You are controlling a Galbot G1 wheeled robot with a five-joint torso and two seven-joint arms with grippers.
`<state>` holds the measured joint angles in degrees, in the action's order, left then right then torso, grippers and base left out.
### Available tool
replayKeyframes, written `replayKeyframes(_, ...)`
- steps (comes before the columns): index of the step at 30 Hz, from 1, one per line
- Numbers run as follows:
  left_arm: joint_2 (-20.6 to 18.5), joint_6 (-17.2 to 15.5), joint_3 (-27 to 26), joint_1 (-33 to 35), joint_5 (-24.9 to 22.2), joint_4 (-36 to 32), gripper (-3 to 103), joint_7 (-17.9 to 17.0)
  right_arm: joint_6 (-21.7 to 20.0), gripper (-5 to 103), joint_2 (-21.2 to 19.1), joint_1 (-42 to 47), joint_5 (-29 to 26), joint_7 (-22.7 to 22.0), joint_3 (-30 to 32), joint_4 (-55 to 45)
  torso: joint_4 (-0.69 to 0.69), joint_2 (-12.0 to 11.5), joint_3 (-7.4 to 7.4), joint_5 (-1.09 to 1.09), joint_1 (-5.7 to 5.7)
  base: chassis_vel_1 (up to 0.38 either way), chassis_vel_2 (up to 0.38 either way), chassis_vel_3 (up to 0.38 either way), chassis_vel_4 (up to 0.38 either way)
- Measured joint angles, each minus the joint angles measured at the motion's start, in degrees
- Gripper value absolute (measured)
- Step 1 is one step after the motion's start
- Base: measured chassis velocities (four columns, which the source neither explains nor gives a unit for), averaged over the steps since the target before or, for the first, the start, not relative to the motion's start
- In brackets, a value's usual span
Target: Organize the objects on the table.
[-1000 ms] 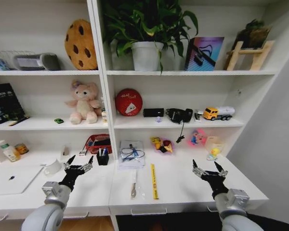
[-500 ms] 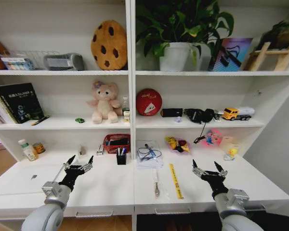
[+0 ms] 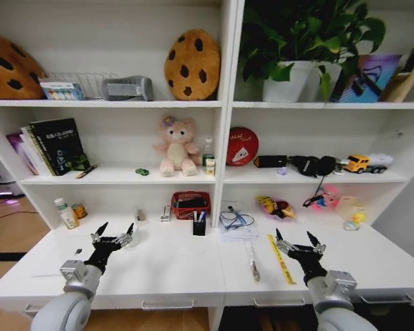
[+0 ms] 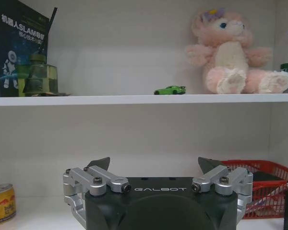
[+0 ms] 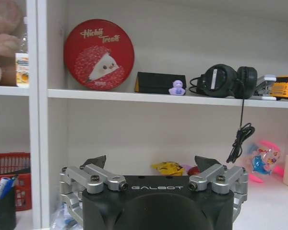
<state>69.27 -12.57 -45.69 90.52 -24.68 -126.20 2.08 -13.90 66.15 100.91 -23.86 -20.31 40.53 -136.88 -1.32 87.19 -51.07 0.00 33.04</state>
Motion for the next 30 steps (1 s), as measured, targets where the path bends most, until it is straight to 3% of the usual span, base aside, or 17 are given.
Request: replayKeyframes(30, 0.00, 0.00, 0.00, 0.00, 0.00, 0.00, 100, 0.01, 0.01, 100, 0.00, 0.00, 0.00, 0.00, 0.00, 0.00, -0.01, 0.00, 0.00, -0.01, 0.01, 0.212, 0.206, -0.207, -0.207)
